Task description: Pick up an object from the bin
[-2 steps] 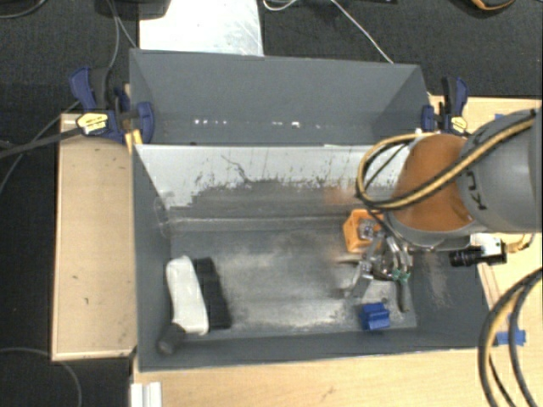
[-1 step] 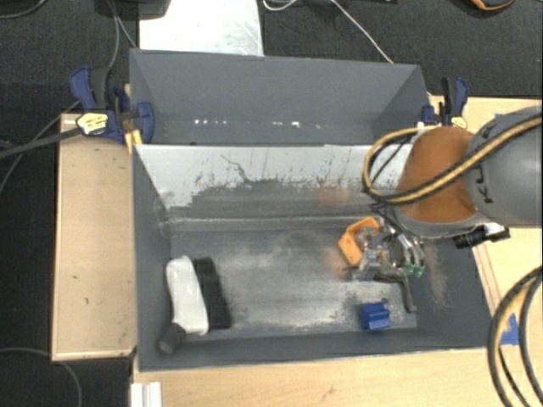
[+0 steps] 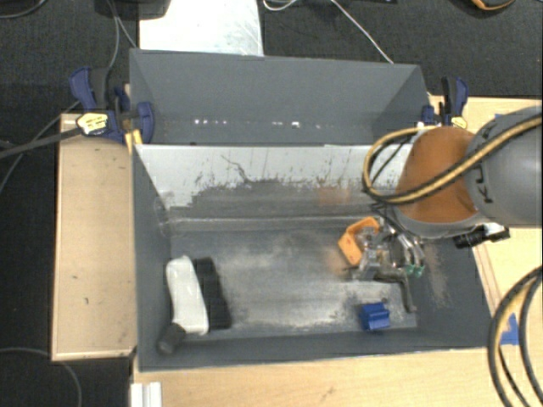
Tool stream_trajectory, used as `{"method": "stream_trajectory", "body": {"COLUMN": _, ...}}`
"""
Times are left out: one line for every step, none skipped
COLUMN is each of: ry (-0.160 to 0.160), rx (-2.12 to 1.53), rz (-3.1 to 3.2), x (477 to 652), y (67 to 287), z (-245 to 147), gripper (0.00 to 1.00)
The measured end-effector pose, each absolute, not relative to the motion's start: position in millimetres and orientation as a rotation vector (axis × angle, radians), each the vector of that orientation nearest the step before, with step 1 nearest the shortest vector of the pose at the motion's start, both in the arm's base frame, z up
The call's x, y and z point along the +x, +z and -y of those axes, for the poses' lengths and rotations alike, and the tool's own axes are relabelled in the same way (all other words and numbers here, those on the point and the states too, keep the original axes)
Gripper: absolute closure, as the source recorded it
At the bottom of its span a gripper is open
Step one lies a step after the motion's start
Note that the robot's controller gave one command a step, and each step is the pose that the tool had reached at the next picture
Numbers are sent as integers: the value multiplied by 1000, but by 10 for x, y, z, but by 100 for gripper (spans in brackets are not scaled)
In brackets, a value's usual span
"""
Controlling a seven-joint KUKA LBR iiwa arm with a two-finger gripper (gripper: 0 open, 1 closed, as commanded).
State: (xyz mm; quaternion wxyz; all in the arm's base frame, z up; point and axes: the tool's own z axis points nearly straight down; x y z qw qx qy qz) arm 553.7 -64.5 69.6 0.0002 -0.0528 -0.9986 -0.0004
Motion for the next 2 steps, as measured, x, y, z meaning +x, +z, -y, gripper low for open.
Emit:
{"method": "stream_trajectory", "body": {"ry": -2, "rx": -165, "rz": 3134, "x": 5526, "y": 746, "z": 643, "gripper": 100}}
{"method": "stream_trajectory", "body": {"ry": -3, "rx": -164, "rz": 3130, "x": 5515, "y": 961, "z": 641, "gripper": 100}}
